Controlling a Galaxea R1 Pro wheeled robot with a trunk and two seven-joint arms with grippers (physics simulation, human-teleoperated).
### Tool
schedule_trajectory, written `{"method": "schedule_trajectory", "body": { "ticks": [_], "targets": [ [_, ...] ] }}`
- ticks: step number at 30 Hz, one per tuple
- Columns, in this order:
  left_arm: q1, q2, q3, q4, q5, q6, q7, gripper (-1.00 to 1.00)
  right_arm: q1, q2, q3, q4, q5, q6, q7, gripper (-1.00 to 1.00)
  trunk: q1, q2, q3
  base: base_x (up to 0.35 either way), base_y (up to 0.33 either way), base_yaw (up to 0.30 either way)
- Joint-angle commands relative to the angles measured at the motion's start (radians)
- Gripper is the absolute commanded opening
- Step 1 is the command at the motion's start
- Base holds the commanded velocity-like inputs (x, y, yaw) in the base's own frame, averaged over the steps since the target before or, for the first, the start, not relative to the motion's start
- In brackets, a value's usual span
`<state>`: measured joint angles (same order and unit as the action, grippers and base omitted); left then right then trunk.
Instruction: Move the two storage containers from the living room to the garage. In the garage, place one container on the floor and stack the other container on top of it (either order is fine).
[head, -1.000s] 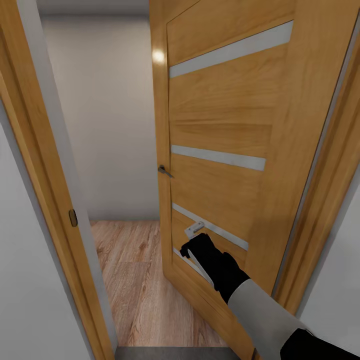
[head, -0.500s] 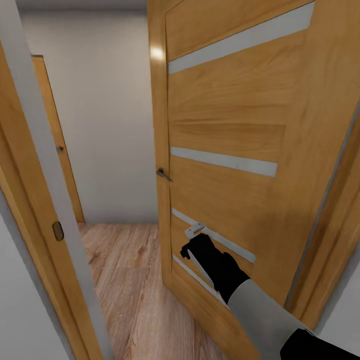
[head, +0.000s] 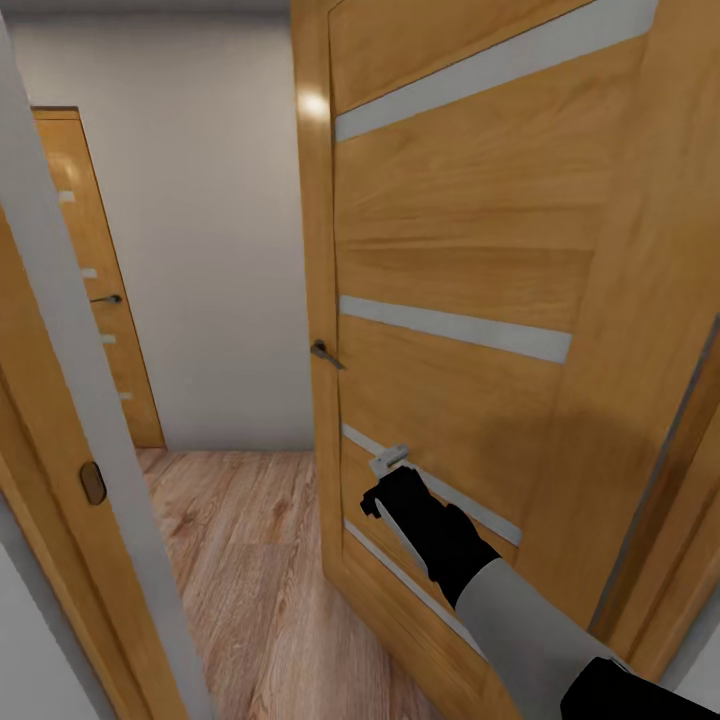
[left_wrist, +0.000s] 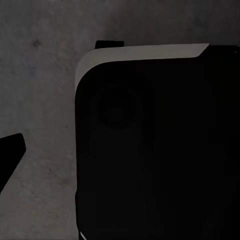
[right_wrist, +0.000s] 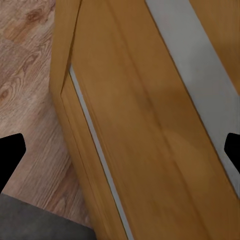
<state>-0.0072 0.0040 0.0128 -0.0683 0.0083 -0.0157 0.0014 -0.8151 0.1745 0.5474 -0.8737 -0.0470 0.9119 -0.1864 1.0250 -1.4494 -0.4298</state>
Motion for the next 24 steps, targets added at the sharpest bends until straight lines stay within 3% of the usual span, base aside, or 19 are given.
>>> {"method": "schedule_trajectory", "body": {
  "ticks": [1, 10, 24],
  "targets": [
    [-0.001, 0.0, 0.001, 0.0, 0.001, -0.001, 0.001, 1.0, -0.001, 0.0, 0.002, 0.0, -0.005, 0.004, -0.007, 1.0, 0.0, -0.001, -0.001, 0.003, 0.0, 0.0],
    [-0.001, 0.001, 0.001, -0.001, 0.001, -0.002, 0.0, 1.0, -0.001, 0.0, 0.002, -0.001, -0.005, 0.004, -0.007, 1.0, 0.0, -0.001, -0.001, 0.17, 0.0, 0.0],
    [-0.001, 0.001, 0.001, -0.001, 0.001, -0.001, 0.0, 1.0, -0.001, 0.0, 0.002, -0.001, -0.005, 0.004, -0.007, 1.0, 0.0, -0.001, -0.001, 0.018, 0.0, 0.0]
  ]
}}
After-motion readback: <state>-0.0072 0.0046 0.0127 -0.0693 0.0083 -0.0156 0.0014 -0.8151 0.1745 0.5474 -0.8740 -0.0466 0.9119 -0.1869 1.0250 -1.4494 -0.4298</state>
